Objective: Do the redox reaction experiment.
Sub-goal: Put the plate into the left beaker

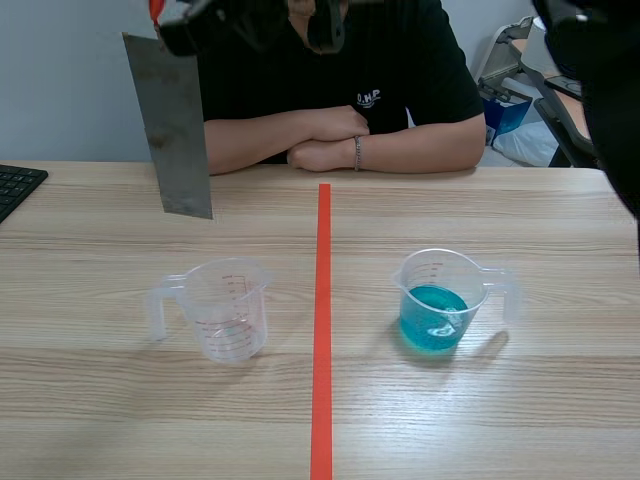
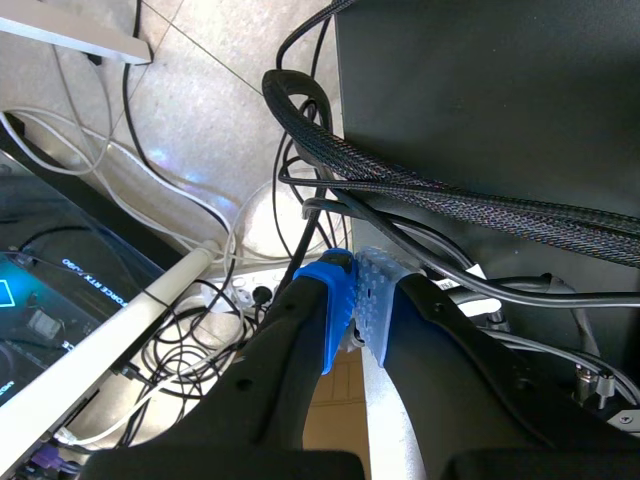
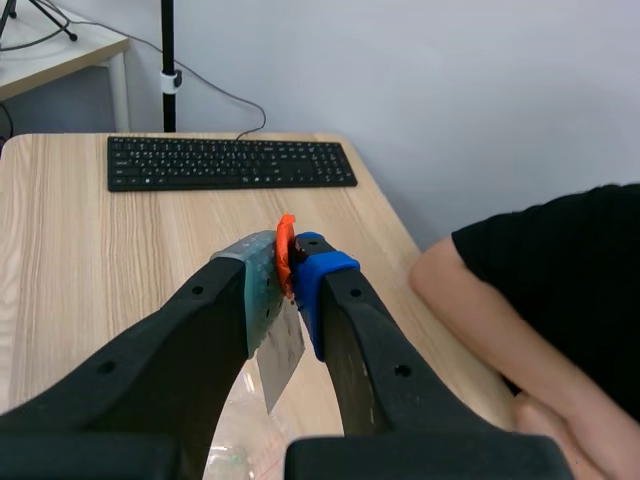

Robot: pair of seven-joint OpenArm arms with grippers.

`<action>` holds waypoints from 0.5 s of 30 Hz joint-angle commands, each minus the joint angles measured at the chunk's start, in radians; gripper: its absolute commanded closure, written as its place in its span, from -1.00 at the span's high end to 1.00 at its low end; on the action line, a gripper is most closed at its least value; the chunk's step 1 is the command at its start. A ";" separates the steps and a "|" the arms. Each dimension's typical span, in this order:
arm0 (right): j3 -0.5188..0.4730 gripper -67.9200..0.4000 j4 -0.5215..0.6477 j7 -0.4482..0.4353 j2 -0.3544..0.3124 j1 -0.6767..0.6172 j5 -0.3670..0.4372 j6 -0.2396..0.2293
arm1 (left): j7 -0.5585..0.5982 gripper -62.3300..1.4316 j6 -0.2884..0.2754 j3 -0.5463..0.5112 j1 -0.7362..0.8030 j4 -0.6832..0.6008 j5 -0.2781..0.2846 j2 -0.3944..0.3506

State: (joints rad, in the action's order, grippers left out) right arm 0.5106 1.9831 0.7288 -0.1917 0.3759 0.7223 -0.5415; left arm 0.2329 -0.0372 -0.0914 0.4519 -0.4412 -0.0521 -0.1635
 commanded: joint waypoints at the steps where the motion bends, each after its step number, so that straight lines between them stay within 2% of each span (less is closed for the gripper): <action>1: -0.006 -0.97 0.006 -0.013 -0.005 0.004 -0.004 0.003 | 0.006 -0.87 -0.002 0.001 0.010 -0.013 0.003 -0.001; 15: 0.014 -0.97 -0.031 -0.024 -0.005 -0.014 -0.023 0.003 | 0.006 -0.87 -0.002 0.001 0.010 -0.013 0.003 -0.001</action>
State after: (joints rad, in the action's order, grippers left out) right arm 0.5240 1.9560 0.7284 -0.1917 0.3454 0.6960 -0.5415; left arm 0.2329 -0.0372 -0.0914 0.4519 -0.4412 -0.0521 -0.1635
